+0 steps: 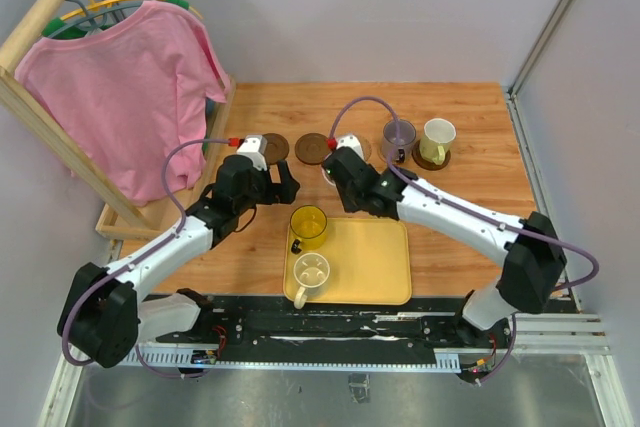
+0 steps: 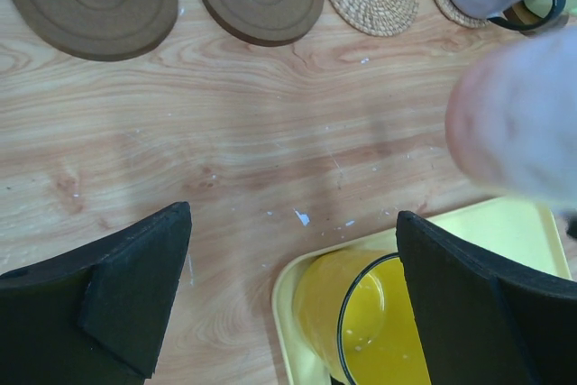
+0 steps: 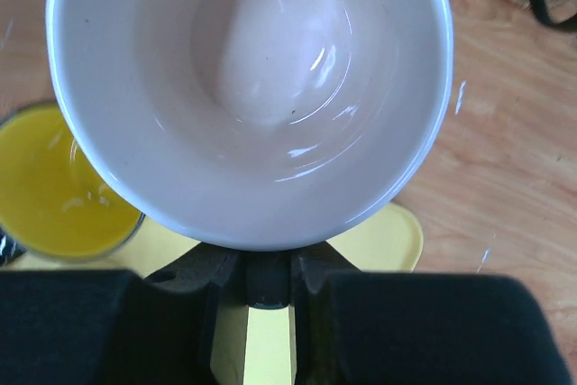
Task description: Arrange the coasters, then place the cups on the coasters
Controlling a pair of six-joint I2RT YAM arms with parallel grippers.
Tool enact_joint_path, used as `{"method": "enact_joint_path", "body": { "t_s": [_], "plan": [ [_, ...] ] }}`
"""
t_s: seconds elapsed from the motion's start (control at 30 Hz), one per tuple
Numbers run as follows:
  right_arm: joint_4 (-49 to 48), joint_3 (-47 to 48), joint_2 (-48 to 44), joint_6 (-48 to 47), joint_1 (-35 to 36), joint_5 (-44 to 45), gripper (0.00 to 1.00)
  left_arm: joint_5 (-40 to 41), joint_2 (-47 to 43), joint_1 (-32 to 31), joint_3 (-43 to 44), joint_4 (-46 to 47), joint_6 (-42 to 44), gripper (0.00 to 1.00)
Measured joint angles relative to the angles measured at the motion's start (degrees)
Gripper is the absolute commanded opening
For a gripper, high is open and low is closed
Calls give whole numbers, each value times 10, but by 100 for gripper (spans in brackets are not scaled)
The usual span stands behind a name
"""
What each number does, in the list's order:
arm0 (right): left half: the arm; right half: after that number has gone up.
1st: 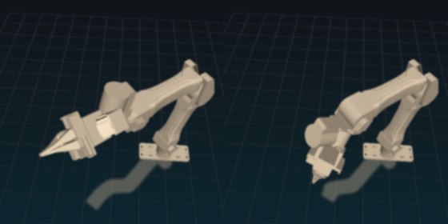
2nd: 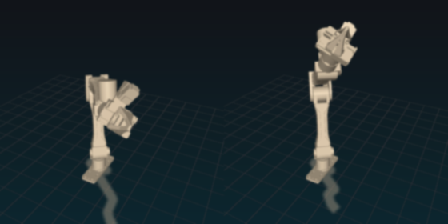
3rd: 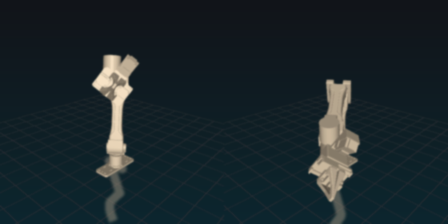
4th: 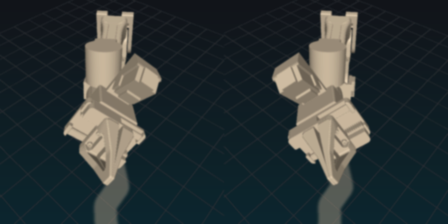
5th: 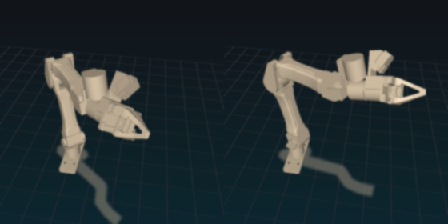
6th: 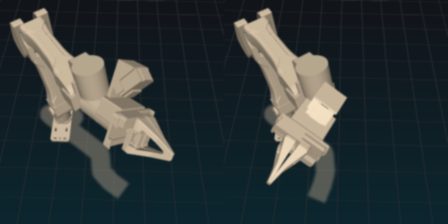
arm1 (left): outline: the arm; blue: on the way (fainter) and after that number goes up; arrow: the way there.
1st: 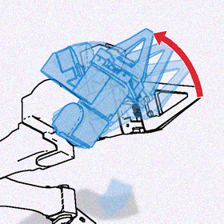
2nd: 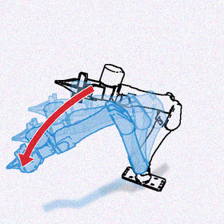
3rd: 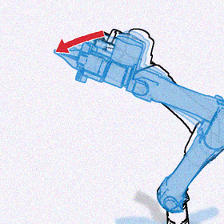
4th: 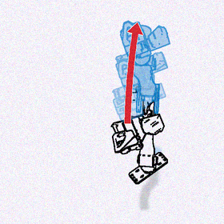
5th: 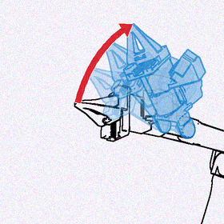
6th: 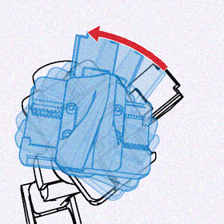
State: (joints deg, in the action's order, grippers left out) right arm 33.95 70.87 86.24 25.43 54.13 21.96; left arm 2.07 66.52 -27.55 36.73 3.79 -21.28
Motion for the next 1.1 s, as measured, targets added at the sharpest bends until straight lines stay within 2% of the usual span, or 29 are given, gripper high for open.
{"method": "enact_joint_path", "body": {
  "t_s": [0.37,0.53,1.1],
  "plan": [
    [-14,150,171,-46,-136,-40,1,36,-11,0,0,-21,5,100],
    [-18,196,235,-60,-177,-61,1,45,-10,0,0,-23,7,100],
    [-23,269,329,-72,-228,-102,1,50,36,0,2,-24,16,100]
  ]
}}
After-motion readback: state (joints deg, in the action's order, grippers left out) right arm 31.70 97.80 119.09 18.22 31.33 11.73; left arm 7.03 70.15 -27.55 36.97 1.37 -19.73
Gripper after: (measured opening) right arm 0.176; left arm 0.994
